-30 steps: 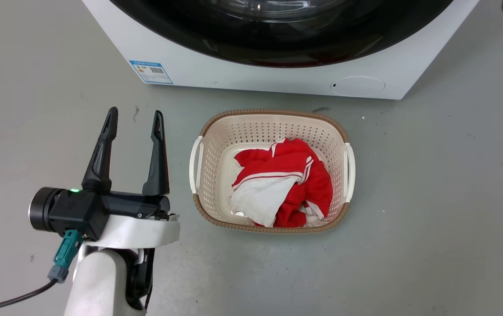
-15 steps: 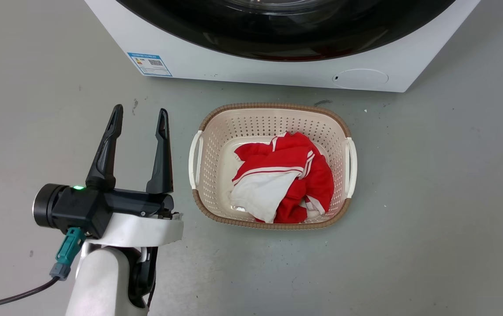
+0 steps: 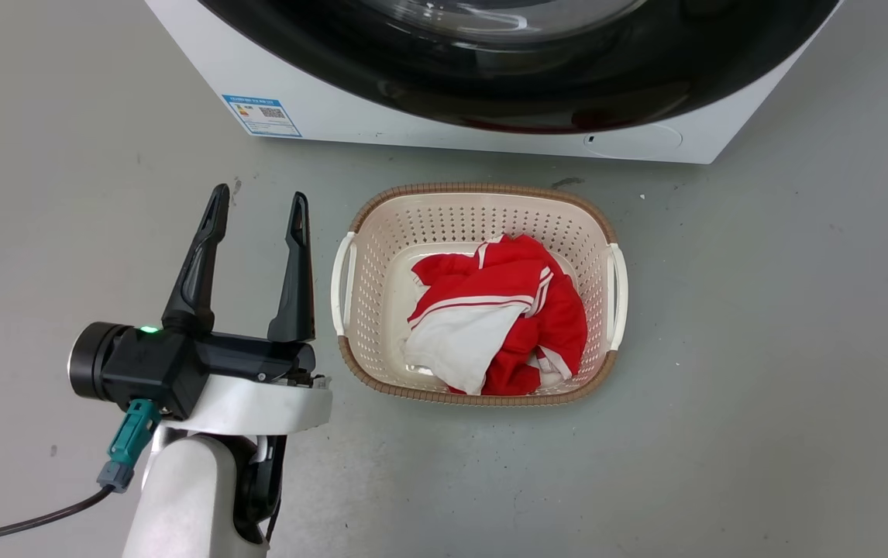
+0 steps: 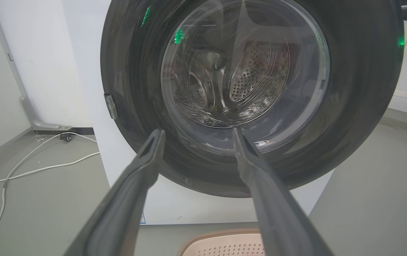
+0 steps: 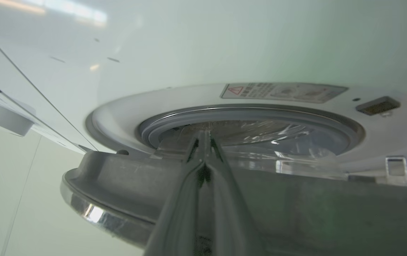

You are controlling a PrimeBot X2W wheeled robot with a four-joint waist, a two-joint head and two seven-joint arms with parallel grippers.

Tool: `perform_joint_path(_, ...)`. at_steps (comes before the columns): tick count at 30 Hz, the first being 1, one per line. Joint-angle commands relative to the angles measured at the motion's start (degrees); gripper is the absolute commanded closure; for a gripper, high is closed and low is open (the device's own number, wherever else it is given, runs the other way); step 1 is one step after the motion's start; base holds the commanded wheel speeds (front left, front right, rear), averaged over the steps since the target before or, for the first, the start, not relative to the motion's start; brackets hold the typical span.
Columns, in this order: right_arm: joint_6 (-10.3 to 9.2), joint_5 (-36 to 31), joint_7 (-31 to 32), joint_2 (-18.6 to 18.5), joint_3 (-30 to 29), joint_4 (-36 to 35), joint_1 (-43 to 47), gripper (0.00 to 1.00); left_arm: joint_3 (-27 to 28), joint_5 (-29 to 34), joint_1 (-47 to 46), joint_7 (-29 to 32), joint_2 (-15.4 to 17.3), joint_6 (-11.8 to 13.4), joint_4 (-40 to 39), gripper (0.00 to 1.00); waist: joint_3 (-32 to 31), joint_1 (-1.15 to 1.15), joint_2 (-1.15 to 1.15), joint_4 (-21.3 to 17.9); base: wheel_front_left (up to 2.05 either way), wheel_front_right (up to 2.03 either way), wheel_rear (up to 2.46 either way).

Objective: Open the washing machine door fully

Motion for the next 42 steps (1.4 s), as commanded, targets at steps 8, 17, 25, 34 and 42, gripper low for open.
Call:
perform_joint_path(8, -0.01, 0.4, 10.9, 1.4, 1.6, -1.5, 2.9, 1.0, 0.4, 0.4, 0.3, -0.1, 0.0, 0.5, 0.9, 0.0, -1.8, -0.01, 0.0, -0.9, 0.0, 0.0, 0.0)
perform_joint_path(17, -0.01, 2.0, 19.5, 1.8, 2.3, -7.8, 11.7, 1.0, 0.7, 1.1, 3.0, -0.1, 0.0, 0.2, 2.4, 0.0, -7.4, -0.01, 0.0, -1.1, 0.0, 0.0, 0.0)
perform_joint_path(25, -0.01, 3.8, 25.0, 3.2, 2.8, -15.1, 22.1, 1.0, 0.9, 1.3, 6.1, -0.1, 0.0, 0.6, 3.2, 0.0, -12.9, -0.01, 0.0, -0.5, 0.0, 0.0, 0.0)
perform_joint_path(34, -0.01, 6.0, 29.0, 6.5, 4.2, -24.6, 34.5, 1.0, 0.9, 1.0, 11.5, -0.1, 0.0, 1.3, 3.7, 0.0, -18.6, -0.01, 0.0, 0.2, 0.0, 0.0, 0.0)
perform_joint_path(42, -0.01, 7.1, 28.1, 9.8, 6.3, -32.3, 42.0, 1.0, 0.3, 0.8, 13.0, -0.1, 0.0, 1.6, 3.6, 0.0, -19.7, -0.01, 0.0, 0.8, 0.0, 0.0, 0.0)
